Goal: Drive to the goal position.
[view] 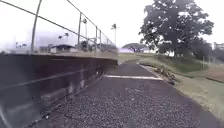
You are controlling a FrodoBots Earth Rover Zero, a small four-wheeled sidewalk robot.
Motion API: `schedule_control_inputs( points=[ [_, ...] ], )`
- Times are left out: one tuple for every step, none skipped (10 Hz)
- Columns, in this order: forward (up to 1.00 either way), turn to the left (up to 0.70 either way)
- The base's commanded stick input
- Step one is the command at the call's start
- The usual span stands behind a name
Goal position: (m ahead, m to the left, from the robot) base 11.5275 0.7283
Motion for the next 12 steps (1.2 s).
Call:
schedule_control_inputs(
  points=[
    [0.7,0.0],
    [0.7,0.0],
    [0.7,0.0],
    [0.7,0.0],
    [0.7,-0.03],
    [0.7,-0.2],
    [0.7,-0.35],
    [0.7,-0.35],
    [0.7,-0.35],
    [0.7,-0.35],
    [0.7,-0.35],
    [0.7,-0.35]
  ],
)
